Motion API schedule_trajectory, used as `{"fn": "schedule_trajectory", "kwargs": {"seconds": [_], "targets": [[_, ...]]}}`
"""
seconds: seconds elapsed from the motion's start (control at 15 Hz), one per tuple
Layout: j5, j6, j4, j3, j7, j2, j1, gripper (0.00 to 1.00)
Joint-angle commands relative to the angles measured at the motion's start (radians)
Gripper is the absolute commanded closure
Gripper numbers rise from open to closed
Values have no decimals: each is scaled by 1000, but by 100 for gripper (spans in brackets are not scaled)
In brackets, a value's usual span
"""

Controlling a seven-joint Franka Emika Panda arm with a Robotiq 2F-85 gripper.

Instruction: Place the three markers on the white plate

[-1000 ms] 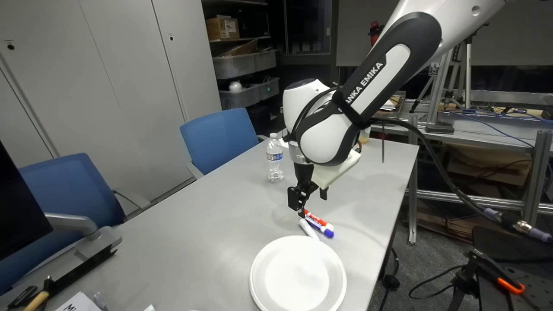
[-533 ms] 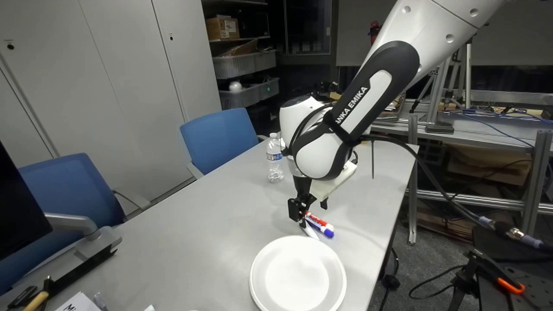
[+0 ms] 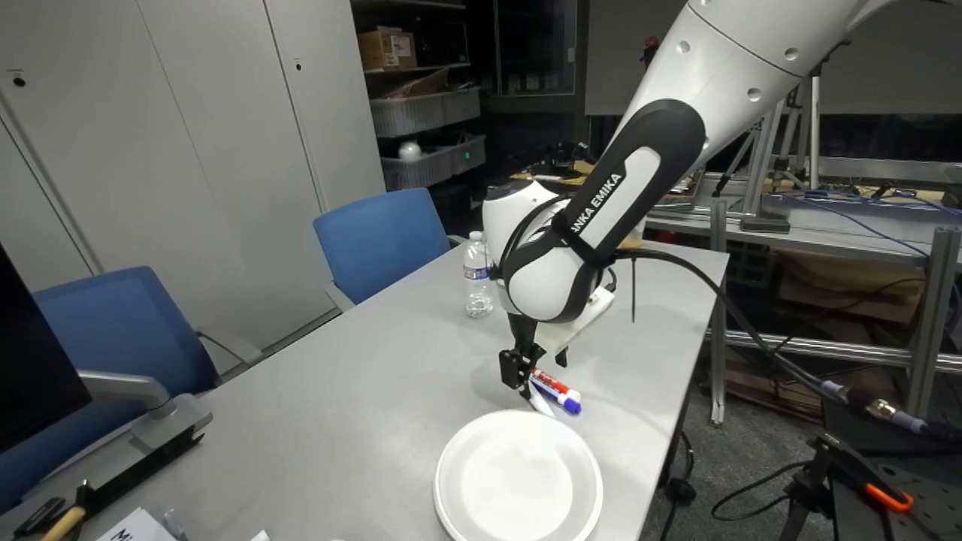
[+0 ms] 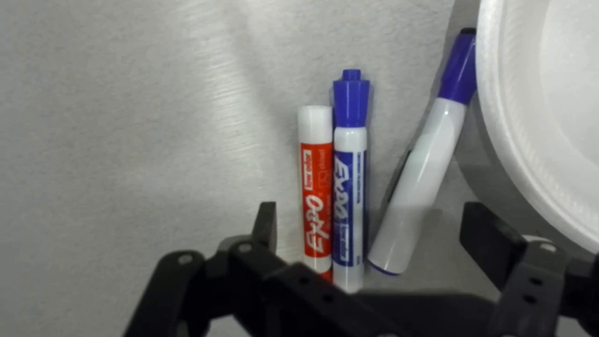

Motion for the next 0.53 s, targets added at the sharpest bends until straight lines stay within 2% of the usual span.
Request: {"fn": "schedule_trajectory", "kwargs": {"seconds": [0.0, 0.47], "targets": [[6, 3, 47, -26, 16, 41, 19, 0], [16, 5, 47, -21, 14, 71, 21, 0]]}}
